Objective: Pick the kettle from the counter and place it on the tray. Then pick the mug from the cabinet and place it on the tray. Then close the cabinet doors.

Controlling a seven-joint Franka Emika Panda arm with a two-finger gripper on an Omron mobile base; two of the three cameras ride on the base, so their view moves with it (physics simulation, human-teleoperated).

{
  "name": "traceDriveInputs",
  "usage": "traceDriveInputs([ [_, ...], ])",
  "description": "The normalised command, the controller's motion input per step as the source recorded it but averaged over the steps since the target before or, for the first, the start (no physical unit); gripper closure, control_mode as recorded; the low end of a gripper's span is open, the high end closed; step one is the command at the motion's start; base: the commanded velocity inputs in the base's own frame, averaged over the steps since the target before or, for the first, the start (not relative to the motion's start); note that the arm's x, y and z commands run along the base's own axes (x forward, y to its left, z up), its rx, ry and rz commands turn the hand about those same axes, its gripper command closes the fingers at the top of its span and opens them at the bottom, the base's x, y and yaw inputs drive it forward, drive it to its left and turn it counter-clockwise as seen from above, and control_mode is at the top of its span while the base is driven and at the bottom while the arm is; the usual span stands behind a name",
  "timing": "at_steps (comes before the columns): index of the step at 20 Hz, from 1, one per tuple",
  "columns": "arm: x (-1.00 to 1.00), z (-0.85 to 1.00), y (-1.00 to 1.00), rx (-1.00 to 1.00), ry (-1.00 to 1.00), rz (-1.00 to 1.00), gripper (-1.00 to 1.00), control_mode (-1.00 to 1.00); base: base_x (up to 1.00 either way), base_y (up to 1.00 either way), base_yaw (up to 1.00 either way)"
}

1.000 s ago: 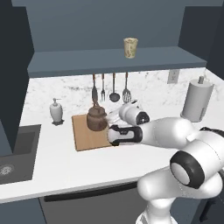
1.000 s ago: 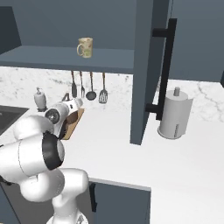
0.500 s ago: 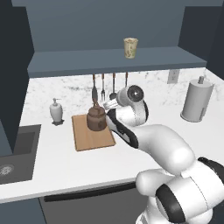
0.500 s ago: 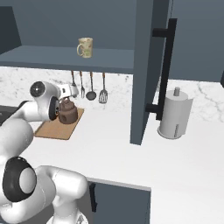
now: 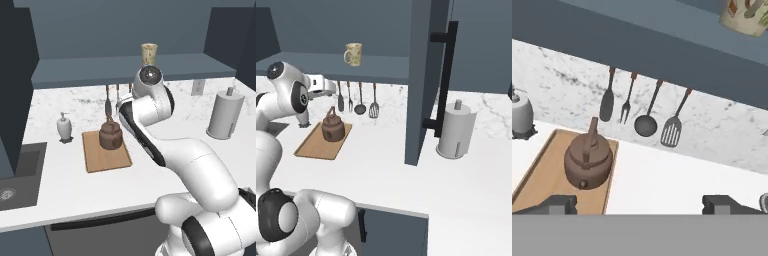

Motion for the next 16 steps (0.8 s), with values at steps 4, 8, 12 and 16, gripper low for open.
traceDriveInputs([
  [4,-0.01,0.31,-0.09,0.03,-0.39,-0.25,-1.0,-1.0,0.0,0.0,0.0],
  [8,0.13,0.49,-0.07,0.13,-0.16,-0.25,-1.0,-1.0,0.0,0.0,0.0],
  [12,0.31,0.6,-0.11,0.19,0.01,-0.19,-1.0,-1.0,0.0,0.0,0.0],
  [16,0.27,0.65,-0.1,0.18,0.05,-0.11,-1.0,-1.0,0.0,0.0,0.0],
])
